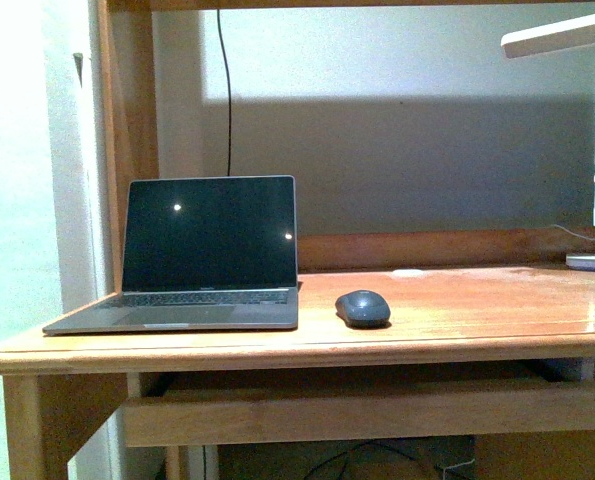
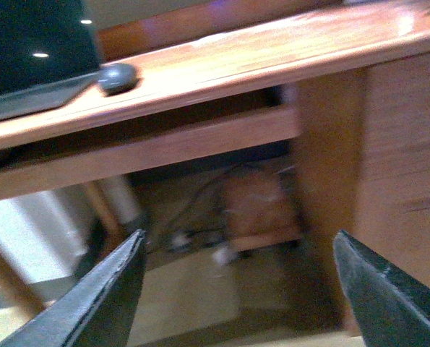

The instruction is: Place mouse

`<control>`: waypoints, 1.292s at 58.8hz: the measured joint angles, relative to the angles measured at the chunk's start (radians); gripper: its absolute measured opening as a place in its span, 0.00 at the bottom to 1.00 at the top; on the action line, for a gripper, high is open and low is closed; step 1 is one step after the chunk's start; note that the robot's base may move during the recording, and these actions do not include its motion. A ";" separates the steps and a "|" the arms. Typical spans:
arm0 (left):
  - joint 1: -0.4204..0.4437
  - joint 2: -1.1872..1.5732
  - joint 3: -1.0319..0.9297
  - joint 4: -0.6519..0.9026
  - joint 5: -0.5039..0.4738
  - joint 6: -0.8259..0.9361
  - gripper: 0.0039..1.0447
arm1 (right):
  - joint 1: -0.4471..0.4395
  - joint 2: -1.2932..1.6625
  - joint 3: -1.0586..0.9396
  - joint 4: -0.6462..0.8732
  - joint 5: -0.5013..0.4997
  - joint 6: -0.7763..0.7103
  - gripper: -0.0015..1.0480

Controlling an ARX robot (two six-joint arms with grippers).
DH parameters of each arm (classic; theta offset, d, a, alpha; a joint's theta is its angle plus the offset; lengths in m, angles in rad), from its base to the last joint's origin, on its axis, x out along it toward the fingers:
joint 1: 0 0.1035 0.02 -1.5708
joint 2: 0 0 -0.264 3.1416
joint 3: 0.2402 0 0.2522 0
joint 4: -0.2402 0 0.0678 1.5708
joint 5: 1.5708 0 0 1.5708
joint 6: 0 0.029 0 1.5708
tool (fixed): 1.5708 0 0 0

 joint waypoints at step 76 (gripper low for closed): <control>0.000 0.000 0.000 0.000 0.002 0.000 0.93 | -0.480 -0.166 -0.040 -0.108 -0.437 -0.170 0.64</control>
